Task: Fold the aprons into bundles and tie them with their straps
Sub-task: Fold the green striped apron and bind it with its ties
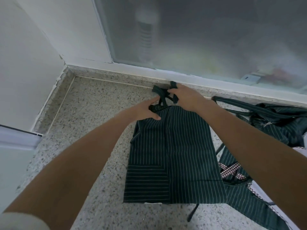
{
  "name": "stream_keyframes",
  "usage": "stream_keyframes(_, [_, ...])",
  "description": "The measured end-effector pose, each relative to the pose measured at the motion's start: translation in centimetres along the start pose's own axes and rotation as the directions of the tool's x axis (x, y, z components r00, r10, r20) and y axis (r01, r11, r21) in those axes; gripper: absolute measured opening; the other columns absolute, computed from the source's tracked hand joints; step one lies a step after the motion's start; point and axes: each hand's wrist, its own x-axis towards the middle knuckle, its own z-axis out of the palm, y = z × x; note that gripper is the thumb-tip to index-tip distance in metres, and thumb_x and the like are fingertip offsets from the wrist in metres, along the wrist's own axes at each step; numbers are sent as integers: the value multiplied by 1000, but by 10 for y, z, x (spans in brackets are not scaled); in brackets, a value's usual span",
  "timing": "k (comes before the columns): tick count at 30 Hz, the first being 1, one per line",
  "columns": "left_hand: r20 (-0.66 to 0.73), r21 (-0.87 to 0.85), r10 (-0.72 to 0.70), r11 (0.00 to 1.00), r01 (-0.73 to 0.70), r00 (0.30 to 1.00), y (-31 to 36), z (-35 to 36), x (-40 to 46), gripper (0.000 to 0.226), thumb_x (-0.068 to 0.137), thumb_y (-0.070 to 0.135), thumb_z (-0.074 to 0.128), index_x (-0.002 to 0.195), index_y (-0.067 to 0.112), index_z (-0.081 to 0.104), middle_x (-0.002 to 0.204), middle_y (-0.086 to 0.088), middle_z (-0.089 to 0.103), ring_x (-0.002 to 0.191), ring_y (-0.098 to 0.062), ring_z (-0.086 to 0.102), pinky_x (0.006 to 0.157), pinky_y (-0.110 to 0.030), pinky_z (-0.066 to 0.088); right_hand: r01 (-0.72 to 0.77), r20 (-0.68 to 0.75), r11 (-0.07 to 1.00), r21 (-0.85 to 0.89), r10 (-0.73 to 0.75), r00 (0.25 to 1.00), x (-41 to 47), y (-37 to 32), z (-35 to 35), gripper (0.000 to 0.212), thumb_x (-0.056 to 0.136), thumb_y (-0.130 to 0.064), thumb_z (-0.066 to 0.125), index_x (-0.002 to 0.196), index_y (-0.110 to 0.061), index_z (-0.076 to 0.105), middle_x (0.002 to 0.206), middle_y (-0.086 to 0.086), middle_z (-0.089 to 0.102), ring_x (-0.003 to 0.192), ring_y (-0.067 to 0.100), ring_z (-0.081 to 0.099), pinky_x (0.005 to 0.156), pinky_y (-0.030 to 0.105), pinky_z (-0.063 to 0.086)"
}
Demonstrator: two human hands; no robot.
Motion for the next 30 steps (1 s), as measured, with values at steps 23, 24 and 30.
stream_keyframes(23, [-615,-67,-51,998,13,787,-31,-2,24,37,87,27,66,117,10,54,114,-10,60,105,-25,56,81,-29,42,-424,316,895,141,365,876,-28,-33,106,116,69,-75,58,145,-38,-22,152,-8,-31,142,33,-21,105,68,15])
stream_keyframes(24, [-608,-137,-133,989,62,783,-34,-2,22,46,86,31,66,123,9,49,118,-12,58,108,-26,55,83,-32,43,-428,319,893,136,370,872,-28,-32,107,116,68,-77,56,144,-39,-23,152,-9,-33,142,33,-22,105,68,14])
stream_keyframes(30, [-372,-315,-210,945,89,904,-58,22,-13,39,93,26,57,124,1,54,122,-15,59,107,-25,57,82,-24,44,-409,231,894,183,365,902,-39,-36,111,110,72,-75,53,146,-39,-19,153,-3,-30,143,32,-20,107,71,11])
